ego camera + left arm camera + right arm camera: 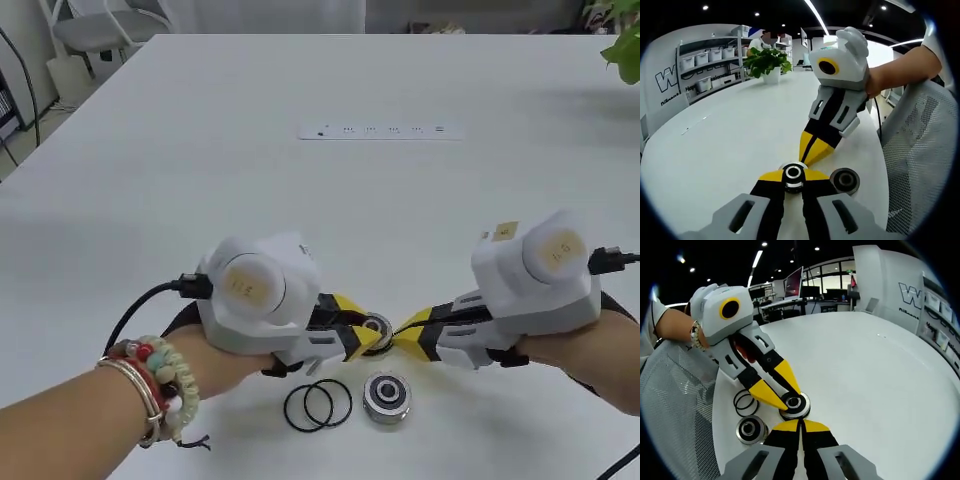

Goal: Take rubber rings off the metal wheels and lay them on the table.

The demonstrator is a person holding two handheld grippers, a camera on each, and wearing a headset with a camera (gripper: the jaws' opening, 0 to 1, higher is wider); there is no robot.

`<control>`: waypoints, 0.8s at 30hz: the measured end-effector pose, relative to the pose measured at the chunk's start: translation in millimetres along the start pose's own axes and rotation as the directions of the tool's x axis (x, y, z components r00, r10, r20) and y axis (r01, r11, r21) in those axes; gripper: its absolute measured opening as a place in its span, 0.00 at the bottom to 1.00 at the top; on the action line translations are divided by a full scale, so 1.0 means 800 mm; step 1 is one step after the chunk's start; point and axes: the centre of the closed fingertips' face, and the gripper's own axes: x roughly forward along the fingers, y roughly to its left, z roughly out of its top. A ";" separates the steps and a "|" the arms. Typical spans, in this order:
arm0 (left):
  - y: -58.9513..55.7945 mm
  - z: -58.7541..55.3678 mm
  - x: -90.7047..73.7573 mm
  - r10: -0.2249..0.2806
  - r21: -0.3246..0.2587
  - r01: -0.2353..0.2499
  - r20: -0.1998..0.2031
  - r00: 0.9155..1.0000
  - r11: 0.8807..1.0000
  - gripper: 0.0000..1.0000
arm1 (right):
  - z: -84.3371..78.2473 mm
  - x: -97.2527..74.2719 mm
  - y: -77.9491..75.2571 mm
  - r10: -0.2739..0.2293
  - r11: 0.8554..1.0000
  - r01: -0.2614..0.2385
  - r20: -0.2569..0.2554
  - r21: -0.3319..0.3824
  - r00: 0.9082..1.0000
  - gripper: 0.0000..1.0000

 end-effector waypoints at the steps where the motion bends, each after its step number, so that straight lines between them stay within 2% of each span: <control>1: 0.000 0.000 0.000 0.001 0.000 -0.001 -0.001 1.000 1.000 0.08 | -0.001 0.000 -0.002 -0.009 1.000 0.009 -0.008 0.018 1.000 0.00; 5: 0.000 -0.001 0.000 0.002 0.000 -0.002 -0.006 1.000 1.000 0.07 | -0.001 0.002 -0.004 -0.024 0.995 0.027 -0.031 0.094 0.999 0.00; 8: 0.001 -0.001 0.000 0.003 0.000 -0.003 -0.008 1.000 1.000 0.08 | -0.001 0.003 -0.003 -0.030 0.995 0.034 -0.042 0.096 0.999 0.00; 9: 0.001 -0.001 0.000 0.003 0.000 -0.003 -0.008 1.000 1.000 0.08 | -0.001 0.003 -0.004 -0.036 0.992 0.041 -0.044 0.119 0.998 0.00; 10: 0.001 -0.001 0.000 0.002 -0.001 -0.002 -0.007 1.000 1.000 0.08 | -0.003 0.002 -0.003 -0.036 0.981 0.045 -0.052 0.191 0.998 0.00; 11: 0.001 -0.001 0.000 0.002 -0.001 -0.002 -0.008 1.000 1.000 0.08 | -0.003 0.002 -0.004 -0.034 0.976 0.045 -0.055 0.211 0.998 0.00; 17: 0.001 -0.001 0.000 0.003 0.002 -0.003 -0.009 1.000 1.000 0.08 | -0.004 0.001 -0.006 -0.050 0.957 0.066 -0.063 0.283 0.997 0.00; 18: 0.001 -0.001 -0.001 0.004 0.003 -0.004 -0.010 1.000 1.000 0.08 | -0.002 0.001 -0.007 -0.057 0.959 0.070 -0.052 0.276 0.997 0.00; 19: 0.001 -0.001 -0.001 0.004 0.002 -0.004 -0.010 1.000 1.000 0.08 | -0.001 0.001 -0.008 -0.059 0.954 0.070 -0.045 0.291 0.997 0.00; 24: 0.001 -0.001 -0.001 0.004 0.004 -0.004 -0.010 1.000 1.000 0.08 | 0.006 -0.005 -0.008 -0.046 0.913 0.037 0.012 0.405 0.999 0.00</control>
